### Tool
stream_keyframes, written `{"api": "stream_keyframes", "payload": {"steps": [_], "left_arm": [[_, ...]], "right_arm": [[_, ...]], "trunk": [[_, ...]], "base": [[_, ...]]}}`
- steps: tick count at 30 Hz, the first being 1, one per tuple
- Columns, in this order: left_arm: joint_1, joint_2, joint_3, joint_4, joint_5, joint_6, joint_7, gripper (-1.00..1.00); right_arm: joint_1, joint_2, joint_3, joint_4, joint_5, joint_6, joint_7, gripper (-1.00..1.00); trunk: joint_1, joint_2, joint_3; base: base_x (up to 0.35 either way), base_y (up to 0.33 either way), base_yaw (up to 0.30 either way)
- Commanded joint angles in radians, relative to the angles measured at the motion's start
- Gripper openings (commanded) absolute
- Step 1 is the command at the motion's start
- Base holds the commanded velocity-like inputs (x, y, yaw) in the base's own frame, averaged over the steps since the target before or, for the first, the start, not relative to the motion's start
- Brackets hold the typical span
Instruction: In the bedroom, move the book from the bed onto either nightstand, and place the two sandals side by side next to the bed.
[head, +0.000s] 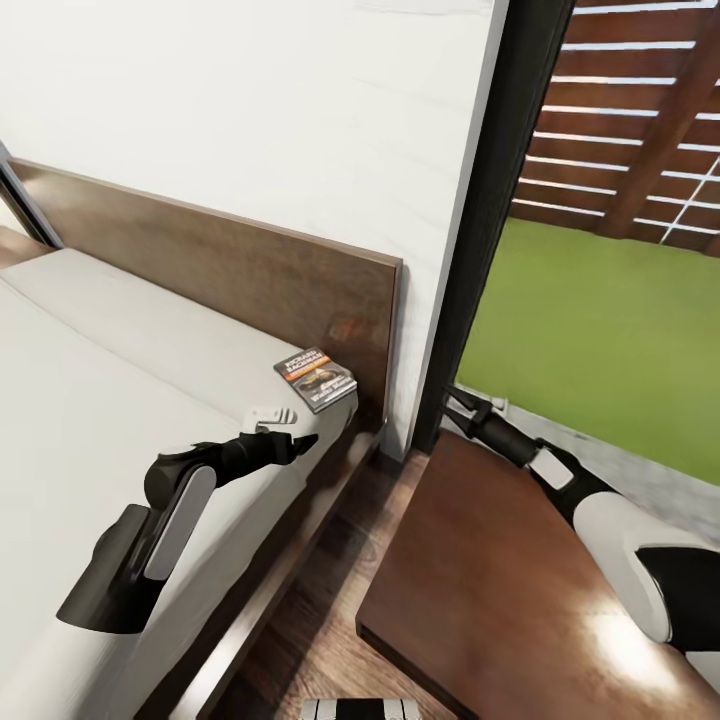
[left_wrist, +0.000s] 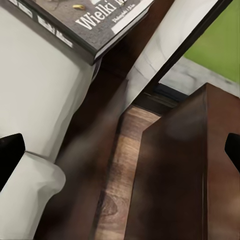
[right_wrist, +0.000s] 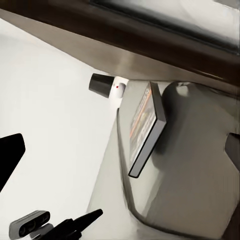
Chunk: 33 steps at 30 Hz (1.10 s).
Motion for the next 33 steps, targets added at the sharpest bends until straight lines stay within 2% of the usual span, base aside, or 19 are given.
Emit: {"api": "stream_keyframes", "payload": {"steps": [1, 8, 16, 21, 33], "left_arm": [[0.0, 0.0, 0.0, 0.0, 0.0, 0.0, 0.0, 1.0], [0.0, -0.001, -0.001, 0.005, 0.001, -0.001, -0.001, 1.0], [0.0, -0.001, 0.0, 0.007, 0.0, -0.001, -0.001, 1.0], [0.0, -0.001, 0.0, 0.006, 0.0, -0.001, 0.0, 1.0], [0.0, -0.003, 0.0, 0.007, 0.0, -0.001, 0.001, 1.0]], "right_arm": [[0.0, -0.001, 0.0, 0.0, 0.0, 0.001, 0.0, 1.0], [0.001, -0.014, 0.0, 0.001, 0.001, 0.008, -0.002, 1.0], [0.001, -0.01, 0.002, 0.001, 0.004, 0.001, -0.012, 1.0], [0.001, -0.005, 0.004, 0.001, 0.006, -0.003, -0.024, 1.0], [0.001, -0.013, 0.001, 0.001, 0.004, -0.004, -0.052, 1.0]], "trunk": [[0.004, -0.007, -0.003], [0.031, -0.056, -0.025], [0.061, -0.112, -0.05], [0.061, -0.112, -0.05], [0.061, -0.112, -0.049]], "base": [[0.0, 0.0, 0.0], [0.0, 0.0, 0.0], [0.0, 0.0, 0.0], [0.0, 0.0, 0.053], [0.0, 0.0, 0.258]]}}
